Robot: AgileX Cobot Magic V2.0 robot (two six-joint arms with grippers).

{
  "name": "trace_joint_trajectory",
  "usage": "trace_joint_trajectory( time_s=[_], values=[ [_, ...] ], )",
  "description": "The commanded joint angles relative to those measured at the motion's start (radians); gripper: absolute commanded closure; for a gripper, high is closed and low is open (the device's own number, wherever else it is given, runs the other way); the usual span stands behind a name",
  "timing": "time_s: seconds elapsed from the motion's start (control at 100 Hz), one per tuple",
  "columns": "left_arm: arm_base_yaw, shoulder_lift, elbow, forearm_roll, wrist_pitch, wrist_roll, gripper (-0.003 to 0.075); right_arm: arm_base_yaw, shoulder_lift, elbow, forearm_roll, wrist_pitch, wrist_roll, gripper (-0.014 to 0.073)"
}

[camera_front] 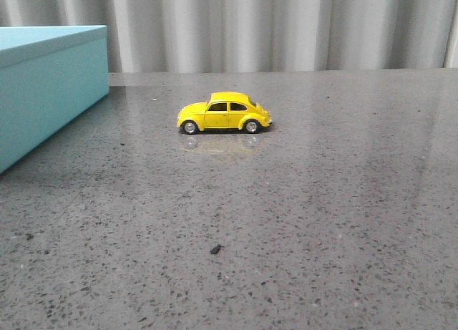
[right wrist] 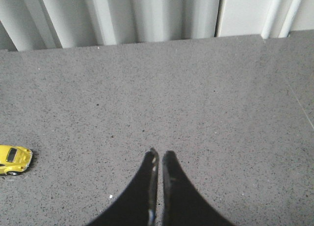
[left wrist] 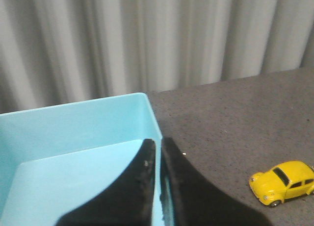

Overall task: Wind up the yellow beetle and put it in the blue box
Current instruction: 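Lift the right gripper off the beetle, letting it roll forward, then move the left gripper over the beetle and lower it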

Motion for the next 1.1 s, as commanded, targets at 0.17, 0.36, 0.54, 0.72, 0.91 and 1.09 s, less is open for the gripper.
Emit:
trace_joint_trajectory(
  time_s=[0.17, 0.36, 0.54, 0.72, 0.91, 1.09],
  values=[
    [-0.144, 0.190, -0.184, 0.000, -0.069, 0.122, 0.0699, 0.000, -0.241, 0.167, -0.006, -0.176, 0.001, 0.0655],
    [-0.244, 0.299, -0.269, 0.002, -0.091, 0.165, 0.0419, 0.000, -0.352, 0.232, 0.000, -0.139, 0.001, 0.0655],
    [-0.282, 0.385, -0.333, 0.005, -0.111, 0.166, 0.0237, 0.000, -0.449, 0.277, 0.000, -0.137, 0.001, 0.0655],
    [-0.286, 0.457, -0.412, 0.007, -0.015, 0.236, 0.0237, 0.000, -0.528, 0.312, 0.000, -0.122, 0.001, 0.0655],
    [-0.288, 0.533, -0.536, -0.005, 0.148, 0.371, 0.0237, 0.000, -0.543, 0.312, 0.000, -0.085, 0.001, 0.0655],
    [-0.299, 0.597, -0.635, -0.091, 0.307, 0.593, 0.0237, 0.000, -0.543, 0.312, 0.000, -0.082, 0.001, 0.0655]
  ],
)
